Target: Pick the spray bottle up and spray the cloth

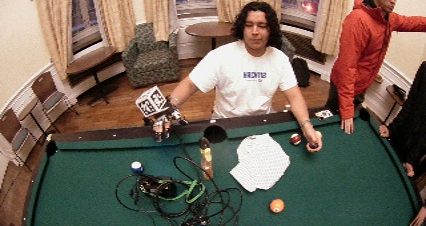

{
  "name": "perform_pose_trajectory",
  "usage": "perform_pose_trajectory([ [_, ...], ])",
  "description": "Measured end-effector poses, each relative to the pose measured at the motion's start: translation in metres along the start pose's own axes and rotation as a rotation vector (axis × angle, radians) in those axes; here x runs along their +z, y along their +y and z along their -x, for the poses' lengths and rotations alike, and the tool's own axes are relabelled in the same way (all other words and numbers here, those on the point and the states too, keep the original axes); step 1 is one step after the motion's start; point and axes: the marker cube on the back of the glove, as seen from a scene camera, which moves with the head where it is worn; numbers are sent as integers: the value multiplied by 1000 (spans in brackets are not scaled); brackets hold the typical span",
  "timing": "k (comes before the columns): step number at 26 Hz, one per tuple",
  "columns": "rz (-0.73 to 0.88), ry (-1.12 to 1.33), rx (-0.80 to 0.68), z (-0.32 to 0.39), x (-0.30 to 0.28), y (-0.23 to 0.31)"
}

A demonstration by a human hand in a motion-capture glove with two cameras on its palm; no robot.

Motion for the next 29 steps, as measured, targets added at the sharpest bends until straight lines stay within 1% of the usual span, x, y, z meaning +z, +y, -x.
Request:
perform_pose_trajectory([
  [4,7,-234,-8,8,20,-6],
  [8,-2,-359,-8,17,34,-16],
  [23,-120,-507,-10,44,70,-55],
  [29,-197,-587,11,49,84,-68],
])
